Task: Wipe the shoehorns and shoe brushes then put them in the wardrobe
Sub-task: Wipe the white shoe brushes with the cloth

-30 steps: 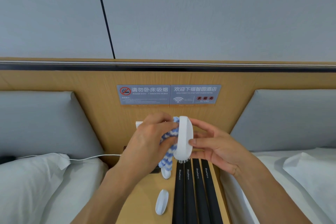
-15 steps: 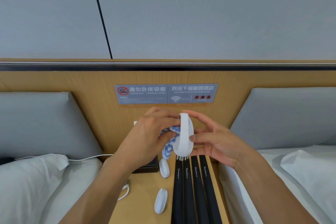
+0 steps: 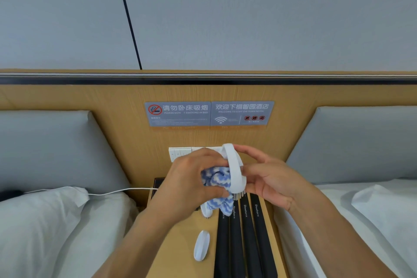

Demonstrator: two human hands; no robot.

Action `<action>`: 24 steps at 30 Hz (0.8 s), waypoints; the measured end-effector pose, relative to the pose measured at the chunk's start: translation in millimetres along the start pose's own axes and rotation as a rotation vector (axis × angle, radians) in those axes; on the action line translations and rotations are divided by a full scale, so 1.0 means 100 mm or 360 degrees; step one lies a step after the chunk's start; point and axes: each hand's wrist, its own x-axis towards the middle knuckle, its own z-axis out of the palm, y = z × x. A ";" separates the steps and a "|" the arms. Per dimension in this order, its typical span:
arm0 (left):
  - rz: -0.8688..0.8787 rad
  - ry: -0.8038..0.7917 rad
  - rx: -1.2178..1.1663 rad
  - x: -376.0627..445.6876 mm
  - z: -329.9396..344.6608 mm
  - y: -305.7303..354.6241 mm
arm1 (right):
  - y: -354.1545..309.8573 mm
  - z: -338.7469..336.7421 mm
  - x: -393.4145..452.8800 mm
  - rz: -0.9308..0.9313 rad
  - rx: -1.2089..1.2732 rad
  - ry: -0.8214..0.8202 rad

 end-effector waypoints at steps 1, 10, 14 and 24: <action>-0.0027 0.0042 -0.0045 -0.02 0.02 -0.02 | 0.00 0.01 0.00 -0.0002 -0.0004 0.0013; -0.0216 0.0305 -0.0354 -0.08 0.14 0.00 | 0.04 0.14 0.02 -0.0079 -0.0057 0.0146; -0.0339 0.0364 -0.0462 -0.08 0.15 -0.01 | 0.06 0.20 0.05 -0.0143 -0.0139 0.0211; -0.0247 0.0182 -0.0172 -0.07 0.04 -0.03 | 0.10 0.19 0.08 -0.0087 0.0058 0.0245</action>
